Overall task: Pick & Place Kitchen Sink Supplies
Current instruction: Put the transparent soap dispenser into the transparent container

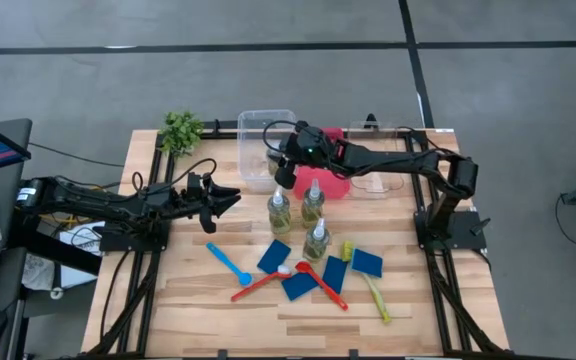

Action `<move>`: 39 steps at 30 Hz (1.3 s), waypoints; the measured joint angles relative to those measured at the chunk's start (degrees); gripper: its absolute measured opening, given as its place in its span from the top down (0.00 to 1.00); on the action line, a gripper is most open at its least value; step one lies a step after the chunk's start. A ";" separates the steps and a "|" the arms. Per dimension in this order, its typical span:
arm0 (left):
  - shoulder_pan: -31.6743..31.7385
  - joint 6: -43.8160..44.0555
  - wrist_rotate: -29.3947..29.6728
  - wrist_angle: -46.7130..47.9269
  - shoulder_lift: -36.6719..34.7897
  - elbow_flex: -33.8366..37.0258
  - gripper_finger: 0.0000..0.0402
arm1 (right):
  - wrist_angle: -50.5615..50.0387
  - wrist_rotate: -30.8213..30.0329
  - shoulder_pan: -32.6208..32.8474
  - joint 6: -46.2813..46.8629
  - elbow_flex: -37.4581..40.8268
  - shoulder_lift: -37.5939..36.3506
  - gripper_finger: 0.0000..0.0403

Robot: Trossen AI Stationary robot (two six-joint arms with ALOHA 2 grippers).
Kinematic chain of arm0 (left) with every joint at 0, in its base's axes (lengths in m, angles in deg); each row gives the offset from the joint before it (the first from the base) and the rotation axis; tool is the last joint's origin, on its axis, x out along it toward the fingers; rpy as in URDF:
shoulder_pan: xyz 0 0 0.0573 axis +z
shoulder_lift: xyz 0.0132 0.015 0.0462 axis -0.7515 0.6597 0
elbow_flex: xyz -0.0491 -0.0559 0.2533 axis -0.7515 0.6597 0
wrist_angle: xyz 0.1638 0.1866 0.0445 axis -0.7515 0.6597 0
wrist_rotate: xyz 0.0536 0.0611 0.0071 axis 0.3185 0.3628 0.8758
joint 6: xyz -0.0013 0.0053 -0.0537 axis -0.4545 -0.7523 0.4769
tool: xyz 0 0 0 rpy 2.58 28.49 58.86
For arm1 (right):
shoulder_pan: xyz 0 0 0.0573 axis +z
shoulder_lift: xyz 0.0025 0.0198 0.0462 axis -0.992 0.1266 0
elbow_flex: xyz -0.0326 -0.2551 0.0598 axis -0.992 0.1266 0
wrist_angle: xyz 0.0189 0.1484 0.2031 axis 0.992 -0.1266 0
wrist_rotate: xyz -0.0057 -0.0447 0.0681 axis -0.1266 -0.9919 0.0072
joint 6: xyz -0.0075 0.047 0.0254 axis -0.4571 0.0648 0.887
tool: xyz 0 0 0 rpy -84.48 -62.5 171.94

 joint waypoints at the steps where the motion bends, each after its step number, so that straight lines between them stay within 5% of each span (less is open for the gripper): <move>1: -0.02 0.00 0.00 0.00 0.02 -0.02 0.71 | -0.27 0.01 0.00 -0.01 0.01 0.00 0.52; 9: 0.00 0.00 0.00 0.00 0.02 -0.02 0.71 | -1.55 0.04 0.04 -0.14 0.05 -0.51 0.41; 39: 0.00 0.00 0.00 0.00 0.00 -0.01 0.71 | -13.56 -7.81 -0.24 -6.48 0.12 -8.40 0.44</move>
